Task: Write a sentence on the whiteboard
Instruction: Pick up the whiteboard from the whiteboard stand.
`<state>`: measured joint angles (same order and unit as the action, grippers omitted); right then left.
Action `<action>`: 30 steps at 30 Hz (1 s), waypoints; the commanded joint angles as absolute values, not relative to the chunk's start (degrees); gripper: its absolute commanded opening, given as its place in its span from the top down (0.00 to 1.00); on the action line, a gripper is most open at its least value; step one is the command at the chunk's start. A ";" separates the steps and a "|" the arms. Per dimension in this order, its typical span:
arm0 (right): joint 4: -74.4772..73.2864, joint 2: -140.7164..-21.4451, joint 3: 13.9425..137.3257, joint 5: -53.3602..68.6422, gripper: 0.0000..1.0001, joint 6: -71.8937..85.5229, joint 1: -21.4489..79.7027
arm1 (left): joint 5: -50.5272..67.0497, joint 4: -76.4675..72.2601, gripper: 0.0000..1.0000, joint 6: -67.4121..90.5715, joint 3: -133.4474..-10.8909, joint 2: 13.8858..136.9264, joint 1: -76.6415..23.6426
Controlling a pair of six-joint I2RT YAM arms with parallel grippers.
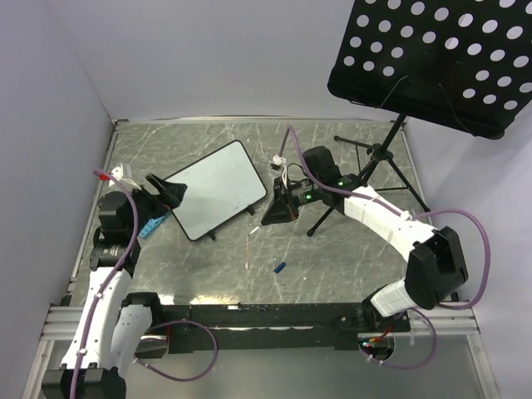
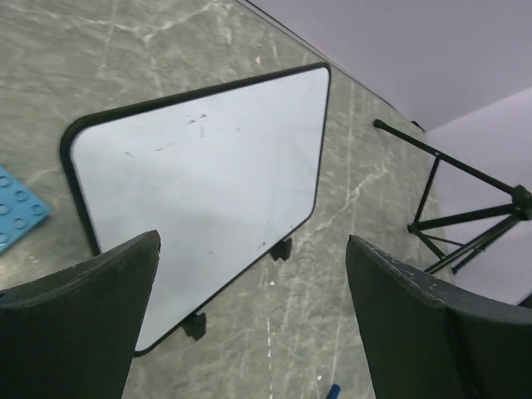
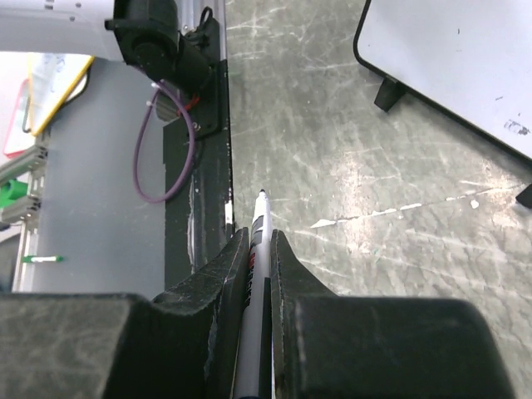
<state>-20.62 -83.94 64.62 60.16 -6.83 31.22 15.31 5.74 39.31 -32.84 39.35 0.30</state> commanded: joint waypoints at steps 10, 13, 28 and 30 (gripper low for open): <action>-20.83 -77.26 62.84 60.56 1.00 -14.06 30.94 | 15.38 9.67 0.03 34.80 -32.79 32.18 2.20; -21.97 -76.91 63.54 59.68 1.00 -15.47 30.94 | 16.00 6.34 0.03 35.41 -29.10 27.71 2.20; -23.20 -77.61 64.07 59.59 1.00 -17.40 31.03 | 13.80 5.90 0.03 43.25 -25.84 26.10 2.37; -23.29 -77.52 63.99 59.59 1.00 -17.49 31.02 | 14.59 5.63 0.03 42.02 -26.63 27.06 3.59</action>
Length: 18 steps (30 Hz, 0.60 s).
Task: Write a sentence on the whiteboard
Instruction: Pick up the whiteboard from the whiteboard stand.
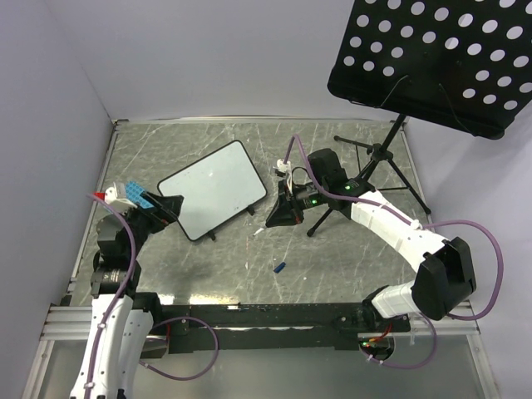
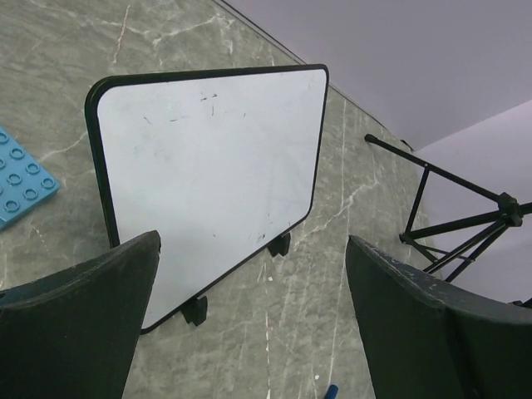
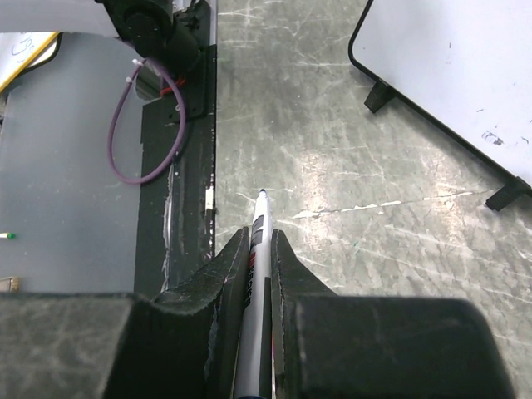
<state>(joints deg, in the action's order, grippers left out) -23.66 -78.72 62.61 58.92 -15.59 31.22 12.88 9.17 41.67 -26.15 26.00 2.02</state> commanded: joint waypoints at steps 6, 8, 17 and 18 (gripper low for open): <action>-23.29 -76.99 63.90 60.56 1.00 -17.49 30.94 | 22.55 2.38 0.03 40.08 -29.44 36.37 10.70; -23.20 -76.64 63.90 60.56 1.00 -17.67 30.94 | 24.69 1.50 0.03 40.43 -29.27 37.44 12.73; -23.64 -76.11 63.98 61.17 1.00 -18.28 31.03 | 34.80 2.46 0.03 39.55 -28.65 39.37 23.38; -23.64 -76.03 63.98 61.35 1.00 -18.28 31.03 | 34.72 2.63 0.03 39.46 -28.57 39.11 23.55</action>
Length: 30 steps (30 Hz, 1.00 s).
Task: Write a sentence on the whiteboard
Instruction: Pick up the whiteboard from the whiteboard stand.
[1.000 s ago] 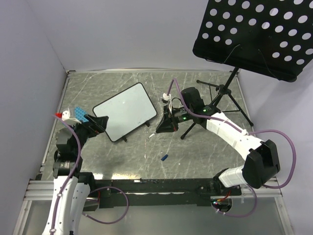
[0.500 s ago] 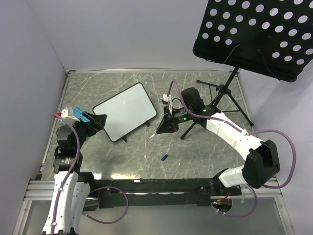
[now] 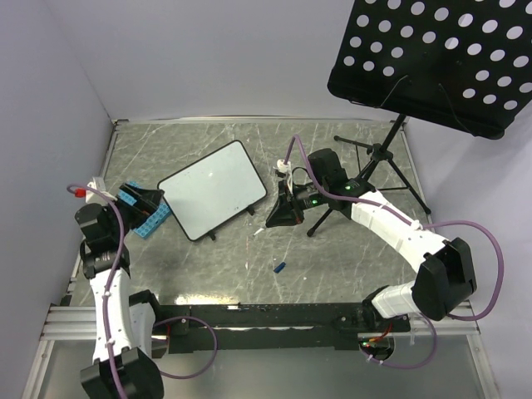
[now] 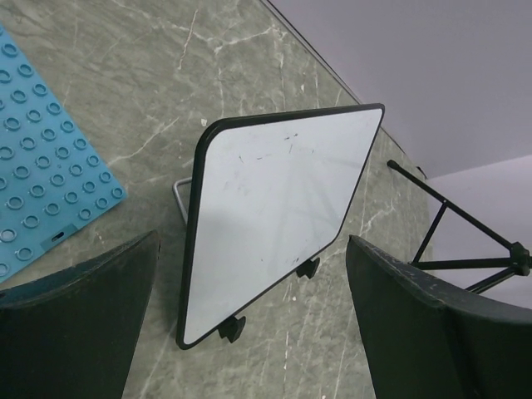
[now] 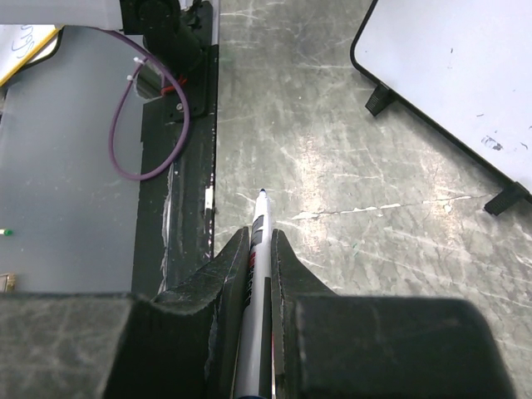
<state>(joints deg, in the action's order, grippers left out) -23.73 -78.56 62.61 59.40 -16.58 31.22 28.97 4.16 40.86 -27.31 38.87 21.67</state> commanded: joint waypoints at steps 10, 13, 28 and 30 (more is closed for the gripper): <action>-23.64 -76.38 64.07 61.87 1.00 -18.28 30.94 | 34.45 5.88 0.03 39.64 -26.19 37.97 22.50; -23.55 -76.29 63.99 61.87 1.00 -18.28 30.94 | 34.37 5.36 0.02 39.81 -25.75 38.32 22.33; -23.55 -76.55 63.90 62.49 1.00 -18.46 30.85 | 29.63 -1.32 0.02 45.17 -20.48 38.23 15.56; -23.55 -76.64 63.98 62.49 1.00 -18.46 30.94 | 28.66 -1.67 0.02 45.70 -20.39 37.97 14.50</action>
<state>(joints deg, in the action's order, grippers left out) -24.10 -78.56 62.61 60.42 -17.02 31.22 31.11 2.39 43.51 -20.95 38.76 15.84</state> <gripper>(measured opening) 0.178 0.978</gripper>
